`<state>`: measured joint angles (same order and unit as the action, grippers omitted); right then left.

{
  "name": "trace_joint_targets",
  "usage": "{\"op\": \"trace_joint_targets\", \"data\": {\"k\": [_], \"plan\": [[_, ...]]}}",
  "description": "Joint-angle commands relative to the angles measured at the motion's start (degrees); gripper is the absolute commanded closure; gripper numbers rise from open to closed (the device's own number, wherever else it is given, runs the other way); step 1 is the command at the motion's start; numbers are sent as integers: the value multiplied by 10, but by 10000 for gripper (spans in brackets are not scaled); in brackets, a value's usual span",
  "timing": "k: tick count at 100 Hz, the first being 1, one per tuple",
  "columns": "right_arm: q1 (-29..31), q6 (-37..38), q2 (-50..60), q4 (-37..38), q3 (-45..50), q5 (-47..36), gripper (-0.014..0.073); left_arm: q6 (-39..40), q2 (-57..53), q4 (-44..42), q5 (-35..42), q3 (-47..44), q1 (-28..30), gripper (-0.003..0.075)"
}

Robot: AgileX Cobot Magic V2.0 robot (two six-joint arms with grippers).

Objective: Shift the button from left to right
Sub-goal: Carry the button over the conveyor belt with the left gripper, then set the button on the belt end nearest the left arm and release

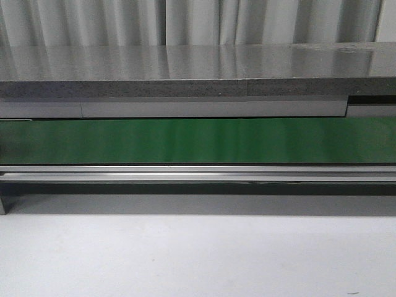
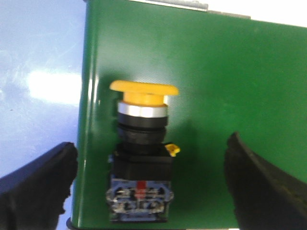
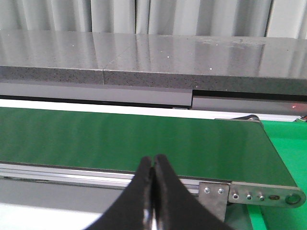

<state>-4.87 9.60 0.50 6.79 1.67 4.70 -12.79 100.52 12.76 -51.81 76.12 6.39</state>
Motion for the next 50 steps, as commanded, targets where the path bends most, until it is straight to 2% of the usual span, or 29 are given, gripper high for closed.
{"op": "trace_joint_targets", "data": {"k": [1, 31, 50], "plan": [[0, 0, 10, 8, 0, -47, 662, -1, -41, 14, 14, 14, -3, 97], [0, 0, 10, 8, 0, -47, 662, -3, -128, 14, 43, 11, -3, 97], [0, 0, 10, 8, 0, -47, 662, -20, -225, 14, 94, -46, -15, 97]]}}
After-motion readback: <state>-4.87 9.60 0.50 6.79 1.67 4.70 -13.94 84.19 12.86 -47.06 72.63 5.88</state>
